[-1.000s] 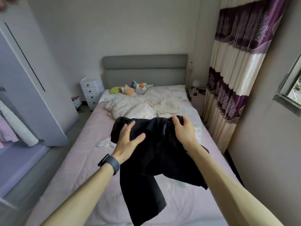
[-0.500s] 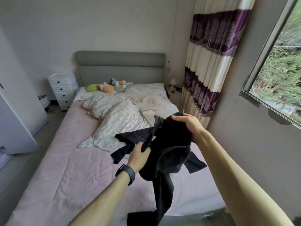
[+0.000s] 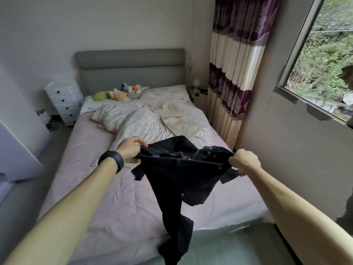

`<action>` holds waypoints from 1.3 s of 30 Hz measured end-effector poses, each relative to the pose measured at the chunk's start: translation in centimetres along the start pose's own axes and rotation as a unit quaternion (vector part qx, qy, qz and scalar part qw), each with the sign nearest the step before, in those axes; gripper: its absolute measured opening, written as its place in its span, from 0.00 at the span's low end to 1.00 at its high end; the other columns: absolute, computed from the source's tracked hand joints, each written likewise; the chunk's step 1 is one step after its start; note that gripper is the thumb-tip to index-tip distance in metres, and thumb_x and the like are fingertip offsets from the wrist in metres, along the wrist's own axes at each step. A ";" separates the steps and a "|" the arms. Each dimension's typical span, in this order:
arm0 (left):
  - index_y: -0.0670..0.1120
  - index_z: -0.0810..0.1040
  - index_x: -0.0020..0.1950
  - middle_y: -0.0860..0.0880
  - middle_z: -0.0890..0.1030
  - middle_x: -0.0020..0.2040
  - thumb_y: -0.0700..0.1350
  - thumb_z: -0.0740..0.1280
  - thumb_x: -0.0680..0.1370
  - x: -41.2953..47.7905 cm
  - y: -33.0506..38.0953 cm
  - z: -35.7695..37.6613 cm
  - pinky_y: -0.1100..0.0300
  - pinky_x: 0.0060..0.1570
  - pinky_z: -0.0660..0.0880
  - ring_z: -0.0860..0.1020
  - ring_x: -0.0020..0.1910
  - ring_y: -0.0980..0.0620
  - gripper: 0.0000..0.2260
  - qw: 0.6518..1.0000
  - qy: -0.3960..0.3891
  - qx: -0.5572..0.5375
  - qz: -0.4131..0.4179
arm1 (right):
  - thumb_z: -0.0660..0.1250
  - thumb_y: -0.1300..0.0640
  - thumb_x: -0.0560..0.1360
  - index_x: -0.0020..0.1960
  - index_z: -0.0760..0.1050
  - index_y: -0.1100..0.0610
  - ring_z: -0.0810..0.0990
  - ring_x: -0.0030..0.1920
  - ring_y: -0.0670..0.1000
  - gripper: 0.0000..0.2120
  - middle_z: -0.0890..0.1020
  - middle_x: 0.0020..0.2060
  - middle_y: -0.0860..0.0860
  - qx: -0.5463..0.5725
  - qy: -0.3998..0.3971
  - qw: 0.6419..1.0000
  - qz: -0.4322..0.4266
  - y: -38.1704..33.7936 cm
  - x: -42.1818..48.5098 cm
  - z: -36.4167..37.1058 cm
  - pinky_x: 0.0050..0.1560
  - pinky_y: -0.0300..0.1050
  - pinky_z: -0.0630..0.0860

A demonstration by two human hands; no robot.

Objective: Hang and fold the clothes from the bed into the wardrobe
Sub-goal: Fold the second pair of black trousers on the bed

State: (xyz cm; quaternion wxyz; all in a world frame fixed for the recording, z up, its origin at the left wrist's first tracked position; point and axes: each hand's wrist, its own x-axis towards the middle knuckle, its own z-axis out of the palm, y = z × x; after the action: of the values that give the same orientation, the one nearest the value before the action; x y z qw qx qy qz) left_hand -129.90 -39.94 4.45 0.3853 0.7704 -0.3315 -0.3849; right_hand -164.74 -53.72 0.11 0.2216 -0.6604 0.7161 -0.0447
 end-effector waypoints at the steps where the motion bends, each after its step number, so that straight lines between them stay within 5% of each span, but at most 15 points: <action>1: 0.46 0.78 0.45 0.45 0.77 0.39 0.30 0.54 0.77 -0.3 0.0 -1.2 0.60 0.26 0.75 0.76 0.34 0.48 0.17 1.000 0.005 0.015 0.000 | 0.59 0.61 0.69 0.42 0.76 0.62 0.82 0.24 0.54 0.09 0.84 0.29 0.54 0.042 -0.044 0.998 0.024 -0.4 0.1 -0.7 0.27 0.40 0.76; 3: 0.45 0.79 0.45 0.45 0.78 0.41 0.30 0.56 0.76 -0.6 0.1 -2.9 0.60 0.27 0.76 0.78 0.37 0.48 0.15 0.999 0.008 0.033 0.002 | 0.59 0.64 0.73 0.44 0.76 0.64 0.82 0.24 0.55 0.07 0.82 0.27 0.57 0.193 -0.116 0.972 0.061 -1.9 0.8 -1.8 0.23 0.40 0.76; 6: 0.43 0.81 0.47 0.44 0.78 0.45 0.28 0.57 0.75 -1.1 0.8 -4.9 0.61 0.28 0.77 0.77 0.42 0.47 0.15 1.000 0.013 -0.020 0.013 | 0.66 0.65 0.77 0.50 0.75 0.67 0.81 0.23 0.54 0.05 0.81 0.33 0.60 0.415 -0.094 0.904 0.053 -5.4 1.3 -1.9 0.22 0.42 0.77; 9: 0.41 0.82 0.52 0.43 0.78 0.46 0.30 0.61 0.77 -1.5 1.6 -6.1 0.60 0.33 0.78 0.76 0.47 0.46 0.13 0.991 0.026 -0.132 0.018 | 0.73 0.66 0.73 0.45 0.76 0.63 0.80 0.26 0.50 0.06 0.79 0.33 0.55 0.505 -0.084 0.858 0.039 -8.6 0.5 -0.8 0.23 0.38 0.75; 12: 0.43 0.82 0.54 0.45 0.80 0.49 0.32 0.64 0.78 -2.5 1.7 -7.2 0.57 0.46 0.75 0.76 0.51 0.48 0.10 0.987 -0.014 -0.158 0.034 | 0.69 0.68 0.72 0.38 0.77 0.58 0.77 0.30 0.54 0.07 0.76 0.30 0.55 0.432 -0.045 0.900 -0.017 -10.7 -0.2 -0.1 0.31 0.40 0.75; 15: 0.42 0.80 0.59 0.44 0.81 0.55 0.26 0.68 0.73 -3.5 0.3 -8.7 0.55 0.59 0.73 0.78 0.56 0.48 0.18 0.986 -0.083 -0.133 0.053 | 0.67 0.62 0.71 0.41 0.85 0.55 0.83 0.39 0.55 0.08 0.84 0.40 0.55 0.404 0.051 0.912 -0.044 -11.6 -0.5 -1.1 0.46 0.45 0.82; 17: 0.44 0.79 0.58 0.44 0.82 0.53 0.23 0.67 0.72 -4.3 -0.8 -9.1 0.59 0.52 0.79 0.81 0.52 0.47 0.21 0.988 -0.104 -0.093 0.068 | 0.65 0.60 0.69 0.43 0.86 0.56 0.85 0.36 0.55 0.10 0.86 0.40 0.56 0.406 0.089 0.908 -0.057 -11.9 -0.7 -2.2 0.46 0.49 0.85; 19: 0.48 0.80 0.48 0.51 0.84 0.39 0.30 0.71 0.74 -4.6 -1.5 -8.6 0.63 0.36 0.78 0.80 0.40 0.50 0.12 0.991 -0.046 0.043 0.114 | 0.58 0.58 0.64 0.43 0.85 0.54 0.85 0.38 0.59 0.17 0.85 0.40 0.55 0.359 0.084 0.925 -0.094 -12.4 -1.0 -3.1 0.45 0.55 0.85; 22: 0.52 0.80 0.34 0.54 0.81 0.31 0.54 0.77 0.72 -4.4 -1.9 -8.2 0.59 0.32 0.71 0.79 0.35 0.54 0.11 0.966 0.115 0.166 0.164 | 0.55 0.59 0.66 0.47 0.82 0.51 0.85 0.37 0.60 0.19 0.82 0.44 0.54 0.329 0.010 0.936 -0.127 -13.2 -1.6 -3.2 0.35 0.54 0.85; 26: 0.53 0.80 0.39 0.57 0.82 0.35 0.67 0.74 0.67 -4.4 -1.4 -8.6 0.58 0.32 0.69 0.79 0.38 0.57 0.18 0.948 0.215 0.165 0.170 | 0.73 0.60 0.70 0.49 0.83 0.56 0.83 0.51 0.52 0.08 0.82 0.52 0.56 0.438 -0.101 0.882 -0.141 -12.6 -2.3 -1.9 0.44 0.44 0.82; 28: 0.51 0.77 0.42 0.57 0.81 0.38 0.64 0.75 0.69 -4.4 -0.6 -8.6 0.58 0.33 0.67 0.77 0.39 0.56 0.18 0.947 0.231 0.133 0.178 | 0.80 0.52 0.61 0.70 0.71 0.53 0.76 0.63 0.51 0.40 0.74 0.64 0.51 0.315 -0.098 0.923 -0.200 -12.1 -2.9 -1.2 0.63 0.51 0.76; 30: 0.50 0.74 0.41 0.55 0.79 0.37 0.61 0.73 0.72 -4.7 0.4 -8.5 0.58 0.31 0.65 0.77 0.40 0.51 0.16 0.939 0.257 0.143 0.177 | 0.82 0.50 0.62 0.76 0.61 0.54 0.70 0.65 0.53 0.49 0.68 0.65 0.52 0.159 -0.025 0.950 -0.267 -12.2 -4.1 -0.4 0.66 0.53 0.72; 34: 0.48 0.70 0.40 0.50 0.76 0.35 0.61 0.67 0.77 -5.3 0.6 -9.0 0.57 0.31 0.65 0.77 0.39 0.46 0.19 0.940 0.238 0.193 0.152 | 0.72 0.49 0.75 0.59 0.77 0.54 0.79 0.54 0.63 0.16 0.82 0.51 0.58 0.076 0.163 0.936 -0.303 -12.9 -5.7 -0.9 0.45 0.50 0.72; 39: 0.45 0.79 0.46 0.48 0.84 0.44 0.59 0.71 0.76 -6.4 -0.3 -10.0 0.56 0.42 0.79 0.82 0.47 0.47 0.17 0.989 0.111 0.018 0.097 | 0.70 0.48 0.74 0.57 0.77 0.48 0.80 0.54 0.64 0.13 0.82 0.51 0.58 0.119 0.205 0.932 -0.274 -14.4 -7.5 -5.0 0.52 0.54 0.78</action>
State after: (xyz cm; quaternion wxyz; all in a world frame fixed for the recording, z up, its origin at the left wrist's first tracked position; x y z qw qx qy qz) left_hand -124.42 -31.18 10.42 0.4414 0.7795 -0.3666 -0.2513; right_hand -153.06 -49.44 11.72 0.1265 -0.7759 0.5269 -0.3231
